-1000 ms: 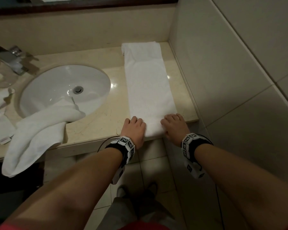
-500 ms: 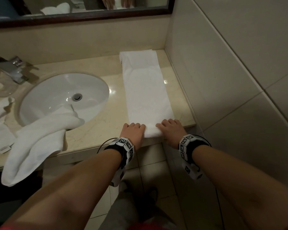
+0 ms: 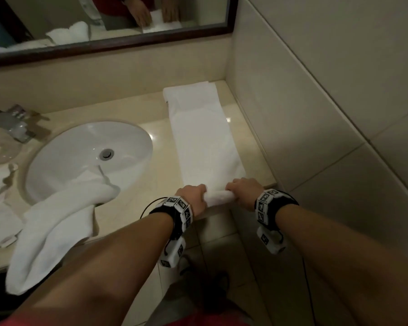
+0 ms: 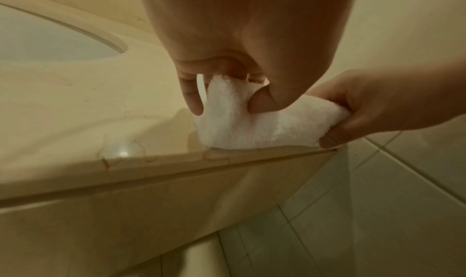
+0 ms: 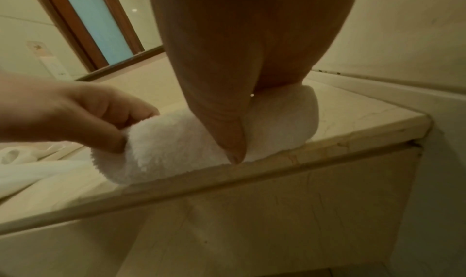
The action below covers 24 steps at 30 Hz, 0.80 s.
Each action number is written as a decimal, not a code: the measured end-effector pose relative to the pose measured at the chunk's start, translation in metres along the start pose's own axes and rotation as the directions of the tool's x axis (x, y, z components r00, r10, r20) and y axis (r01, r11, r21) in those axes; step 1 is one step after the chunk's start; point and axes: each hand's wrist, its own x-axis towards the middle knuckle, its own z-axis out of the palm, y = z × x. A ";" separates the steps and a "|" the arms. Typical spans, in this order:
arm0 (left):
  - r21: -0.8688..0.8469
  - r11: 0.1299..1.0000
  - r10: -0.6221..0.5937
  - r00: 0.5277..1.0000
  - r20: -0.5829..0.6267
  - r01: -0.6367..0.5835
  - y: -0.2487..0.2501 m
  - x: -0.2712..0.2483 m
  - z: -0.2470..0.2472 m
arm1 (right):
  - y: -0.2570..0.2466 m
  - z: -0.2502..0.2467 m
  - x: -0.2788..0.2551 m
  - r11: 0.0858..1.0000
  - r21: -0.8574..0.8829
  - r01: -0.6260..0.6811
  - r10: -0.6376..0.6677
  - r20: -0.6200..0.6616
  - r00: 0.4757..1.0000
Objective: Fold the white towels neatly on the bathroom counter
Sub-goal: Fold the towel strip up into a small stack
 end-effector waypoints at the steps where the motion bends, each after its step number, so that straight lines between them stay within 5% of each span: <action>1: -0.019 1.000 -0.022 1.000 0.019 0.023 -0.001 0.003 -0.002 | 0.001 -0.002 0.001 0.999 0.033 -0.009 0.008 0.020 1.000; 7: -0.145 0.984 -0.092 0.992 0.090 0.105 -0.006 0.016 -0.010 | 0.010 -0.014 0.010 0.960 0.256 -0.111 0.081 0.124 0.989; 12: -0.244 0.957 -0.142 0.986 0.087 0.159 -0.013 0.022 -0.014 | 0.011 -0.021 0.020 0.954 0.266 -0.142 0.111 0.126 0.986; 19: -0.363 0.916 -0.174 0.984 0.029 0.173 -0.018 0.024 -0.015 | 0.010 -0.020 0.033 0.957 0.267 -0.109 0.110 0.014 0.994; 24: -0.343 0.930 -0.142 0.990 -0.002 0.133 -0.018 0.027 -0.014 | 0.016 -0.012 0.036 0.992 0.112 -0.051 0.066 -0.132 0.989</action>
